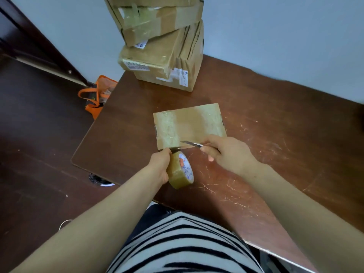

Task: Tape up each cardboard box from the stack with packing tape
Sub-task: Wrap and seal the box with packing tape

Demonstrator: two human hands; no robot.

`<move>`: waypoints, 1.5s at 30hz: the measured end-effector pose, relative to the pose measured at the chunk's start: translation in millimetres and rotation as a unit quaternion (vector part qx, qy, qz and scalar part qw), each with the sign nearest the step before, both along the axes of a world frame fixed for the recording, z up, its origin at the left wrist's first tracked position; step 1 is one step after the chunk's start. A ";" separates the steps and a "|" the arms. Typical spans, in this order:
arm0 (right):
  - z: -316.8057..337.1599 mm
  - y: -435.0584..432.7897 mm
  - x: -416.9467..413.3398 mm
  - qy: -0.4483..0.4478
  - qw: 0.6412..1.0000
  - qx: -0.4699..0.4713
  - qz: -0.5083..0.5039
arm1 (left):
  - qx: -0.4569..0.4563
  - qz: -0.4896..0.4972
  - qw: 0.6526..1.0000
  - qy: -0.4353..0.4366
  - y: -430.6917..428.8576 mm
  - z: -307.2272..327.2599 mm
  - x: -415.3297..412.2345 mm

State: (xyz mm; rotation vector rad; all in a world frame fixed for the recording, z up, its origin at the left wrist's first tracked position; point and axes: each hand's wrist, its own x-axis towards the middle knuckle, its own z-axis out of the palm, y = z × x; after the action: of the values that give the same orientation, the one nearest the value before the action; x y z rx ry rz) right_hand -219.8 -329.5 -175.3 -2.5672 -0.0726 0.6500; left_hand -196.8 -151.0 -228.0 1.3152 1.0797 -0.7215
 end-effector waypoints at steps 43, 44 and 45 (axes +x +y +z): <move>-39.8 -38.0 1.9 -0.117 0.961 -0.243 0.061 | 0.016 -0.060 0.998 0.006 -5.4 8.9 -1.7; -35.5 -27.9 6.9 -0.162 0.965 -0.202 0.051 | 0.017 -0.057 0.998 0.006 -4.9 7.4 -1.7; -32.1 -17.0 13.4 -0.169 0.972 -0.151 0.060 | 0.020 -0.056 0.998 0.006 -4.5 6.1 -2.0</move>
State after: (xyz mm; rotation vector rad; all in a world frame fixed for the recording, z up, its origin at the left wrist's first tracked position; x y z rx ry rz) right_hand -206.3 -346.5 -207.4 -2.9646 -0.2633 0.2721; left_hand -198.8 -155.5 -221.9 1.4155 1.0423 -0.7952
